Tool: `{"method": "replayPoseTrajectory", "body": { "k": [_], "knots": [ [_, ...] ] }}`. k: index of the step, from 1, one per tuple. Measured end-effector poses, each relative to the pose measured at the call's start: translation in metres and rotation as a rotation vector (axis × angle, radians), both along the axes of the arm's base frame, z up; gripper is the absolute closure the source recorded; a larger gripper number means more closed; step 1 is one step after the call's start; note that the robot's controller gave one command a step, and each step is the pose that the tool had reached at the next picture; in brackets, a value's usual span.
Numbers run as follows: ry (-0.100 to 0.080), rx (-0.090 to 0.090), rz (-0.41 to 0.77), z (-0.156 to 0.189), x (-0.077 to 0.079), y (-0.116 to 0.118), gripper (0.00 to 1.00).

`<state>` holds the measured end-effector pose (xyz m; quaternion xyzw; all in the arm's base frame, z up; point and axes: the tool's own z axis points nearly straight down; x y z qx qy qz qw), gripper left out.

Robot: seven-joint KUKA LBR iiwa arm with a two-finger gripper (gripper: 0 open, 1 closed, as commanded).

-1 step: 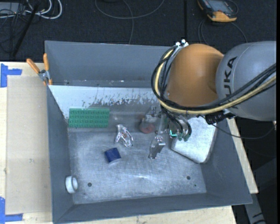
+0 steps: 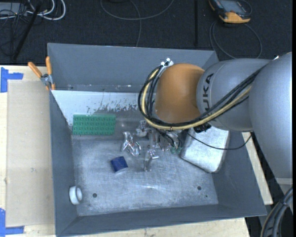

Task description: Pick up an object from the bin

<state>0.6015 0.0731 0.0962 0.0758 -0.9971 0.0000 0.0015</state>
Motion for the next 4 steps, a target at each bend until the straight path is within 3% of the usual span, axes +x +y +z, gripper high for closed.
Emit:
{"method": "replayPoseTrajectory", "body": {
  "k": [1, 2, 3, 4],
  "knots": [
    [-0.011, -0.001, 0.021, -0.022, 0.017, 0.026, 0.0],
    [-0.029, 0.005, 0.016, -0.017, 0.022, 0.027, 1.0],
    [-0.013, 0.001, 0.093, 0.112, 0.023, 0.009, 1.0],
    [-0.014, 0.0, 0.108, 0.228, -0.007, -0.042, 1.0]
  ]
}}
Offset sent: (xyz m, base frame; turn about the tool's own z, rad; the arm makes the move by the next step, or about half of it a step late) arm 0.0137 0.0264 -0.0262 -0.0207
